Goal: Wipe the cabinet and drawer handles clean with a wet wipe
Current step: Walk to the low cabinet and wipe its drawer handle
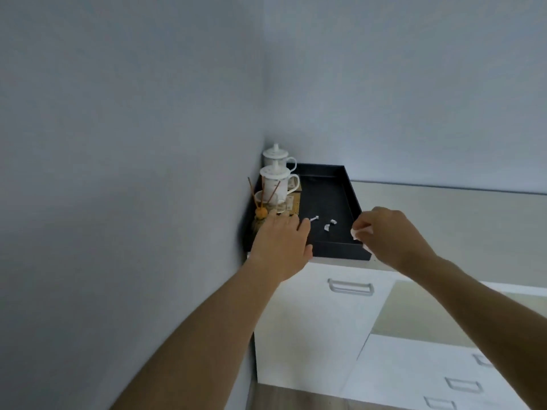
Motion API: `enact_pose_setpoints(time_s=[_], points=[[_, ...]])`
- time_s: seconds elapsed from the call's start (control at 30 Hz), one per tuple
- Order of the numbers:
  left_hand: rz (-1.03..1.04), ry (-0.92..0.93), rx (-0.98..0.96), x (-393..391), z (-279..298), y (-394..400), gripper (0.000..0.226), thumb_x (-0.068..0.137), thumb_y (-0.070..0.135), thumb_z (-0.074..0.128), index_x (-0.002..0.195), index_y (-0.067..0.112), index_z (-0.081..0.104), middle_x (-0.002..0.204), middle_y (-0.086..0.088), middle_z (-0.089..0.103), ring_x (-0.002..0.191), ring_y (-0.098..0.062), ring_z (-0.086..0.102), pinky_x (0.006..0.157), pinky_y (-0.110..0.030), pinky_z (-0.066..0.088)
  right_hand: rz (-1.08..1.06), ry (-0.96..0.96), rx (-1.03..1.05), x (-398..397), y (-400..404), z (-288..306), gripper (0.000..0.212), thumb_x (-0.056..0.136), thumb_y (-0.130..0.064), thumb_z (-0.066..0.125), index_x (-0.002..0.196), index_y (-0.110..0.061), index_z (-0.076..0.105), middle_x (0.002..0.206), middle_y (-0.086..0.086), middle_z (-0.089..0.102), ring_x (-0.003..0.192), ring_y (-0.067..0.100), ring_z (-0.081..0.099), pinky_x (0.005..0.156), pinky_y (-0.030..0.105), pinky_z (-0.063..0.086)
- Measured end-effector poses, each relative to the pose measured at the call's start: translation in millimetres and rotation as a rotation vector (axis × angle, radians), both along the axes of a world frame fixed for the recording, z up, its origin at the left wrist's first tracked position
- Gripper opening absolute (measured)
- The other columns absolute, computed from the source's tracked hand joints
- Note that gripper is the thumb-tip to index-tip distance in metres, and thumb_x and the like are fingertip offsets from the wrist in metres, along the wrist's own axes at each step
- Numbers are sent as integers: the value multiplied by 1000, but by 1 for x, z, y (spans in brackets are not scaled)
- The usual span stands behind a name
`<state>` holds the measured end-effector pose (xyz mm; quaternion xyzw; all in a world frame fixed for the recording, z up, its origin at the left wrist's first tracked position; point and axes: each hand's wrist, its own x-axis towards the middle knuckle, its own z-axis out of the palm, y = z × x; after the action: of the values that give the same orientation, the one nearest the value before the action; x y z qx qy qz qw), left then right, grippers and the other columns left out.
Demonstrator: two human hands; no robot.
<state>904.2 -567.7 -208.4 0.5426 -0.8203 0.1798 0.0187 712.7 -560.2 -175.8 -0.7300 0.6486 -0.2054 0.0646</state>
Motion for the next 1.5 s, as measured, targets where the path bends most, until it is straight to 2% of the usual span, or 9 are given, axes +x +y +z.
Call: enact_pose_setpoints(time_s=[0.13, 0.3, 0.37, 0.47, 0.8, 0.9, 1.17, 1.3, 1.5], points=[[53, -10, -79, 5, 50, 16, 50, 99, 43, 31, 140, 14, 34, 138, -9, 47, 128, -26, 41, 112, -44, 24, 68, -20, -65, 13, 3, 51, 18, 87, -7, 53, 86, -16, 69, 93, 4, 63, 80, 21, 59, 69, 28, 46], [190, -14, -114, 9, 94, 47, 52, 101, 43, 26, 144, 15, 30, 143, -9, 44, 132, -26, 38, 115, -45, 19, 199, -7, -145, 23, 6, 95, 19, 89, -7, 51, 90, -14, 68, 97, 6, 61, 85, 22, 59, 76, 36, 52], [264, -24, -123, 7, 106, 64, 53, 101, 45, 25, 144, 14, 31, 143, -8, 44, 133, -26, 36, 115, -44, 18, 280, 17, -176, 22, 8, 105, 17, 90, -8, 52, 95, -13, 68, 102, 6, 60, 88, 20, 57, 78, 32, 50], [411, -29, -119, -1, 115, 97, 55, 101, 45, 25, 147, 14, 25, 147, -8, 38, 138, -26, 30, 117, -43, 15, 410, 57, -223, 14, 16, 111, 17, 92, -8, 53, 102, -11, 67, 107, 8, 60, 88, 18, 54, 75, 27, 43], [921, 31, -134, -66, 103, 280, 56, 100, 48, 27, 146, 16, 25, 146, -5, 38, 139, -25, 27, 116, -40, 11, 923, 56, -203, 14, 128, 100, 17, 91, -12, 56, 102, -16, 68, 114, 6, 62, 104, 26, 59, 87, 36, 49], [1061, 14, -130, -79, 104, 353, 56, 100, 48, 28, 146, 16, 25, 146, -4, 38, 139, -24, 27, 116, -40, 12, 1086, 45, -207, 31, 185, 97, 18, 92, -14, 56, 107, -17, 65, 118, 4, 59, 108, 24, 56, 86, 31, 46], [1484, -8, -168, -124, 112, 603, 51, 100, 48, 29, 140, 17, 33, 138, -2, 47, 132, -22, 37, 112, -34, 20, 1490, 7, -199, 51, 391, 93, 16, 92, -15, 53, 102, -14, 66, 112, 7, 59, 103, 26, 57, 82, 33, 46], [1708, -44, -177, -181, 110, 754, 50, 100, 48, 28, 139, 18, 34, 137, 0, 47, 131, -20, 37, 111, -33, 21, 1703, -40, -162, 43, 534, 99, 15, 89, -12, 53, 95, -11, 67, 105, 8, 62, 90, 27, 61, 74, 28, 45], [2050, -84, -95, -316, 98, 985, 51, 100, 48, 29, 141, 17, 34, 140, -2, 45, 132, -21, 36, 113, -35, 20, 2047, -89, -109, -26, 787, 89, 14, 90, -13, 51, 89, -12, 65, 97, 6, 61, 84, 26, 61, 69, 28, 45]])
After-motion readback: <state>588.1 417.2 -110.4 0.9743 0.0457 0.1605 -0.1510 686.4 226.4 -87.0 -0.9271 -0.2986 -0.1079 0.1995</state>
